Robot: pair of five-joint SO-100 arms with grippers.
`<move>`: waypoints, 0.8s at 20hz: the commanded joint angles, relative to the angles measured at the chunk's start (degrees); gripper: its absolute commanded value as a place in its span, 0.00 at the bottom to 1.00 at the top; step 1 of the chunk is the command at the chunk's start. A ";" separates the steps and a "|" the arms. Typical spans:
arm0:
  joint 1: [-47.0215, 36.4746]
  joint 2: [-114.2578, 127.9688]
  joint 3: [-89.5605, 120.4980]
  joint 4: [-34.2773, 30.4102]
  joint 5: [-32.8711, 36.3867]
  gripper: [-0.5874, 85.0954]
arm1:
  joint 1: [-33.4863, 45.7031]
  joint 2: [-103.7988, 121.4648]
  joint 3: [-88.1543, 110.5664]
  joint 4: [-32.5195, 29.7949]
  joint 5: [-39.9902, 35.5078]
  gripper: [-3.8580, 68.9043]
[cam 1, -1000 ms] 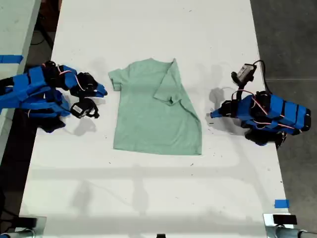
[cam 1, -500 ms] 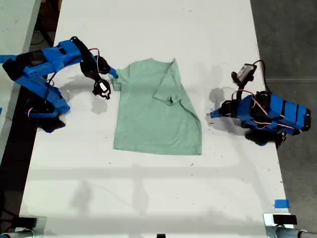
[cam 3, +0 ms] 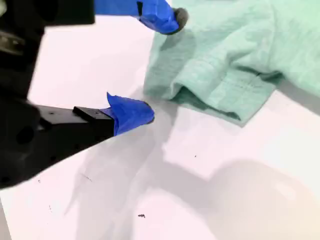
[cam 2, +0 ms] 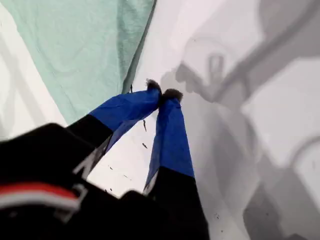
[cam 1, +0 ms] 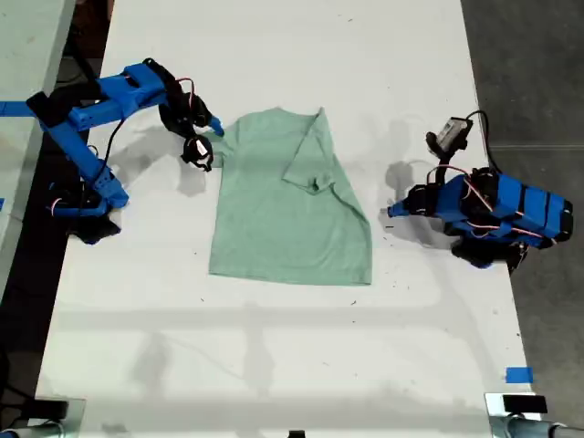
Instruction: Fold t shirt
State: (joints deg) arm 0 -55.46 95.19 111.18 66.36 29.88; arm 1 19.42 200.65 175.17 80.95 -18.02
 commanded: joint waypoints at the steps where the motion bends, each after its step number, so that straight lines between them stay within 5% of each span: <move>1: 1.58 -1.93 -3.16 -0.44 -1.14 0.28 | -0.18 -0.09 1.49 -1.41 0.44 0.09; 6: 4.39 -12.04 -3.16 -2.99 -4.39 0.24 | -0.26 -0.09 1.49 -1.41 0.35 0.08; 8: 4.13 -13.10 -3.43 -3.08 -5.45 0.01 | -0.26 -0.09 1.49 -1.41 0.35 0.08; 16: 1.32 -8.44 -4.04 3.25 -6.50 0.00 | -0.18 -0.09 1.49 -1.41 0.35 0.08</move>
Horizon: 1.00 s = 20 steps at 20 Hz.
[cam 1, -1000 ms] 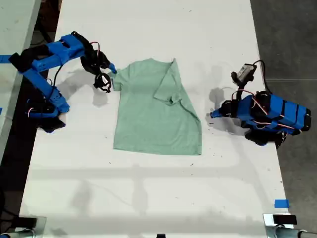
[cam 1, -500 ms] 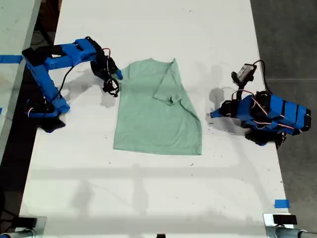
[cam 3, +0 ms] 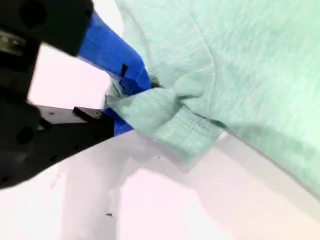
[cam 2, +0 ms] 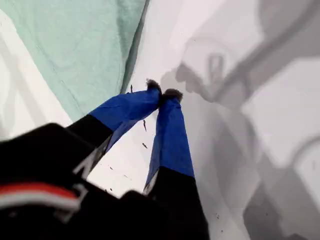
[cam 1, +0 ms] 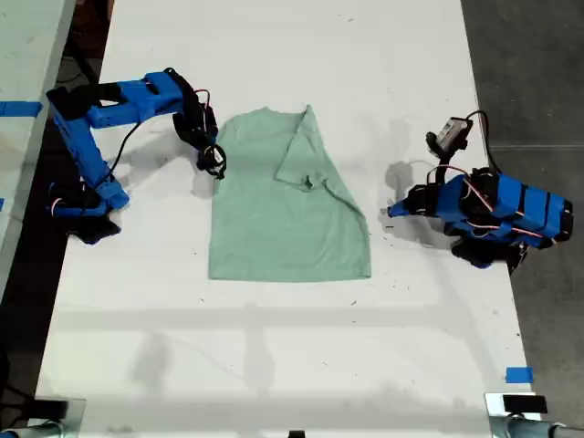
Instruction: Fold t shirt
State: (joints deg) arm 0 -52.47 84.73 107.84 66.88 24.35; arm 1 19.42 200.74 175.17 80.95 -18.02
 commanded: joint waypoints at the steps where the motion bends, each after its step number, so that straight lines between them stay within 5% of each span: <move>1: -1.85 3.08 -1.41 4.04 -1.32 0.00 | 0.00 -0.18 1.49 -1.41 0.26 0.09; 8: 10.90 2.64 -25.58 12.22 -8.09 0.00 | 0.18 -0.18 1.49 -1.41 0.09 0.09; 15: 24.35 -12.57 -46.23 9.49 -7.03 0.00 | 0.18 -0.18 1.49 -1.41 -0.09 0.09; 20: 24.61 -21.80 -47.37 12.22 -4.75 0.01 | 0.00 -0.18 1.49 -1.41 -0.26 0.09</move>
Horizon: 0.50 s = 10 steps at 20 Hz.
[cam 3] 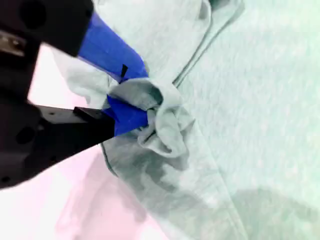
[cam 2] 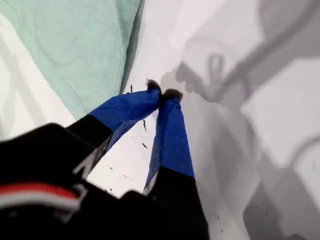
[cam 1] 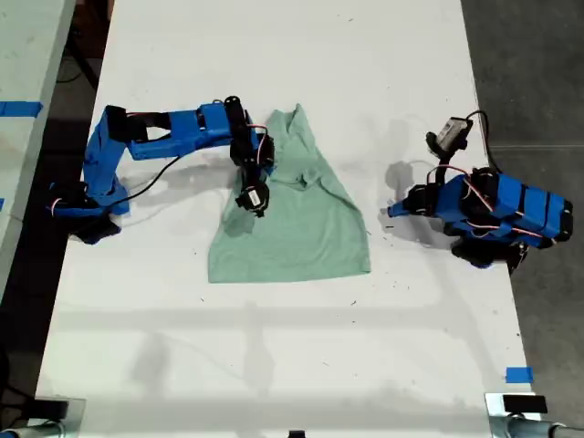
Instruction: Fold t shirt
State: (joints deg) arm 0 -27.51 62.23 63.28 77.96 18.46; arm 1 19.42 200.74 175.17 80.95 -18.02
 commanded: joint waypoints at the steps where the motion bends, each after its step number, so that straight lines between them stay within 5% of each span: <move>1: -0.26 0.70 -2.72 1.41 2.46 0.14 | 0.00 -0.18 1.49 -1.41 -0.26 0.09; 5: -0.88 1.41 -2.72 2.72 4.75 0.41 | 0.09 -0.18 1.49 -1.41 -0.26 0.09; 10: -3.25 13.36 -0.53 4.13 2.46 0.32 | 0.09 -0.18 1.49 -1.41 -0.18 0.09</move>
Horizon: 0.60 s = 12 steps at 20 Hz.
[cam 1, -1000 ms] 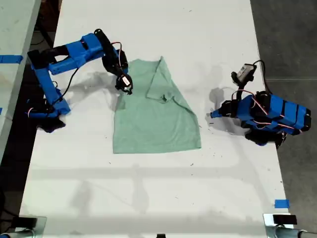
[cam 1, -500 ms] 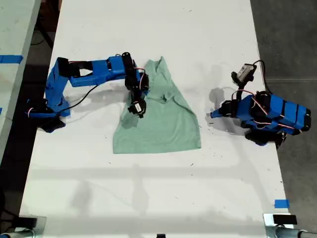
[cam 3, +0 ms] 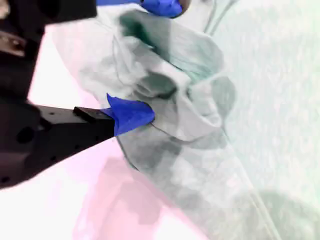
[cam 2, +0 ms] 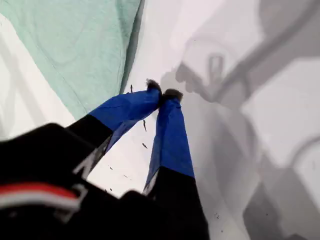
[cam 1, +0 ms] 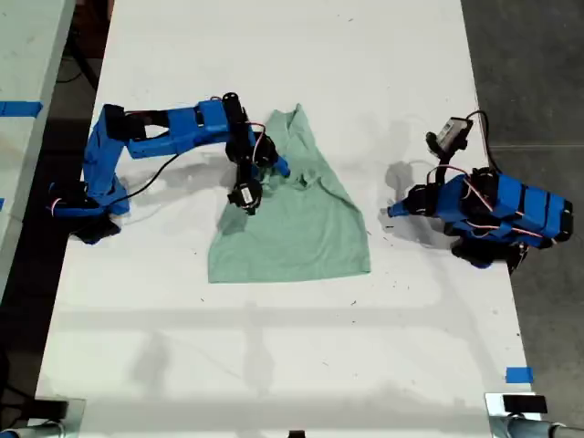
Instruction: Fold t shirt
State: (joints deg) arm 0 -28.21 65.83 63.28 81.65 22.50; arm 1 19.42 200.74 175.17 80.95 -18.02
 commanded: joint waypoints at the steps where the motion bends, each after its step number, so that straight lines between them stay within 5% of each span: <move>1: -3.96 14.85 1.93 0.70 -2.90 0.31 | 0.09 -0.18 1.49 -1.41 -0.26 0.09; 9: -22.32 78.22 48.08 -4.48 -7.65 0.24 | -0.09 -0.18 1.49 -1.41 -0.26 0.08; 12: -15.56 105.03 70.93 -13.18 -15.73 0.00 | 0.09 -0.18 1.49 -1.41 -0.35 0.09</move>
State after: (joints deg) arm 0 -48.78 152.67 121.82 73.04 12.22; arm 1 19.42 200.74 175.17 80.95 -18.02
